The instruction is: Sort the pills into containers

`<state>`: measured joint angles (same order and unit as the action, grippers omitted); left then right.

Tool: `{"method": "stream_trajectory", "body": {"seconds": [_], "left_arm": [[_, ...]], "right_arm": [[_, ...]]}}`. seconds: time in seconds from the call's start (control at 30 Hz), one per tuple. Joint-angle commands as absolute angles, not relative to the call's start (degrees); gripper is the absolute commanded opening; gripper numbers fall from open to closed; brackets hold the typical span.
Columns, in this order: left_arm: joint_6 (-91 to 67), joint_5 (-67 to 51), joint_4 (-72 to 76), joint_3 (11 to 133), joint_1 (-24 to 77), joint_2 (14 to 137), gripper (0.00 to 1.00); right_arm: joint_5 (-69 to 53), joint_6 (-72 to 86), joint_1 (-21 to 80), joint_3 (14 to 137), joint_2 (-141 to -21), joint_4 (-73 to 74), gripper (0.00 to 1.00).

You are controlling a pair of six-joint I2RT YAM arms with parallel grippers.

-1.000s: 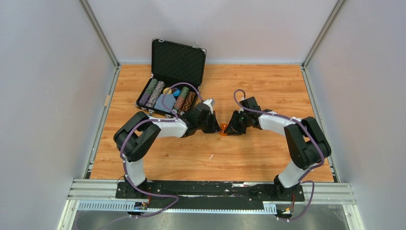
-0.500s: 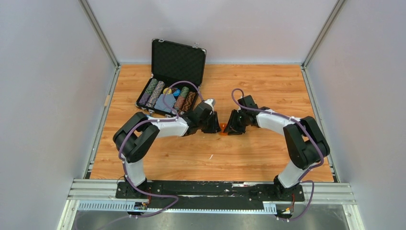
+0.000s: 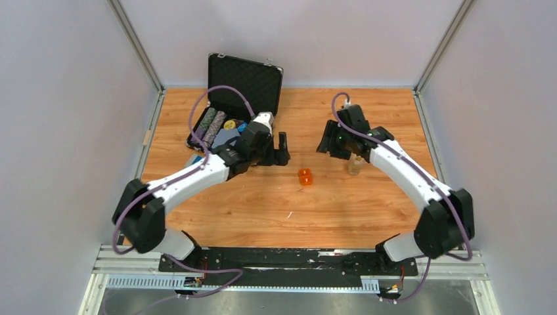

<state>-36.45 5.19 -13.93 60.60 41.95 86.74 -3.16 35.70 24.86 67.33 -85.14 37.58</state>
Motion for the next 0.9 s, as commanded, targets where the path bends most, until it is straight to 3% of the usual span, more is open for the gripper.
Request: {"method": "stream_trajectory", "body": {"seconds": [0.0, 0.07, 0.13, 0.17, 0.5, 0.87], "left_arm": [[-27.4, 13.3, -21.8, 64.3, 42.1, 75.1, 1.0], [-24.8, 16.3, -24.1, 64.7, 42.1, 69.6, 1.0], [-22.4, 18.9, -25.9, 65.1, 42.1, 64.1, 1.0], [-20.9, 19.8, -27.3, 65.3, 42.1, 60.6, 1.0], [-14.6, 30.1, -40.1, 69.1, 42.1, 42.9, 1.0], [-14.4, 29.5, -45.9, 70.9, 42.1, 35.7, 1.0]], "right_arm": [[12.3, 31.0, 23.5, 72.9, -73.7, 45.6, 0.58], [18.7, 29.4, 22.7, 73.4, -68.1, 47.0, 0.74], [24.4, 27.1, 21.8, 73.8, -62.3, 47.6, 0.97], [27.1, 26.3, 21.3, 74.5, -58.8, 48.1, 1.0], [48.5, 19.1, 20.6, 83.2, -41.2, 53.9, 1.0], [50.5, 20.5, 20.6, 89.6, -34.3, 57.2, 1.0]]}}
